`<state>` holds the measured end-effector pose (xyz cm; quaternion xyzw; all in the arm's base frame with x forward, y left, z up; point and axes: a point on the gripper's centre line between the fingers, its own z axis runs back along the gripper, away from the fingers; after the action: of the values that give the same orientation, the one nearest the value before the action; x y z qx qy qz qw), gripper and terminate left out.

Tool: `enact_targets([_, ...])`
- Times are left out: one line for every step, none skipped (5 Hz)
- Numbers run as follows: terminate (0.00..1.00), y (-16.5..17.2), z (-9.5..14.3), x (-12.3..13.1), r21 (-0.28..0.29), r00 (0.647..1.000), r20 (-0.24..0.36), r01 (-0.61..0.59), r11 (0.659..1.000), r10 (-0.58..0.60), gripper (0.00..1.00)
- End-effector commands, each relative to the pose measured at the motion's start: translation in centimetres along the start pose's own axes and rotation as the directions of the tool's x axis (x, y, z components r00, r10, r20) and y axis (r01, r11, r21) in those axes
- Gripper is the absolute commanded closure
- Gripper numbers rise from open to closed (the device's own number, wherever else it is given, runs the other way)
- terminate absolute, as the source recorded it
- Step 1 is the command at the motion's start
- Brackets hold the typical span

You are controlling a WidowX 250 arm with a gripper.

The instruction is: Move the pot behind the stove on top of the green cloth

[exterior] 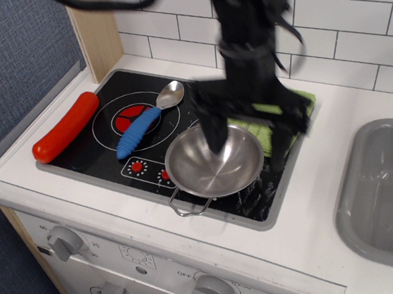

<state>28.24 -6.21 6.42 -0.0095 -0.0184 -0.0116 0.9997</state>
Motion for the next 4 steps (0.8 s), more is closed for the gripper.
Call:
enact_targets([0.0,-0.62,-3.22,0.98,0.085,1.0,-0.003,-0.003,0.996,0.004,0.0])
enact_targets([0.0,-0.52,-3.71,1.17,0.103,1.0,-0.028,0.005,0.995,-0.002,0.0])
enact_targets([0.0,-0.47,-3.74,1.25,0.087,0.999,-0.033,0.011,0.996,-0.008,1.0])
enact_targets([0.0,-0.48,-3.57,1.21,0.072,0.999,-0.034,0.017,0.997,-0.014,1.0])
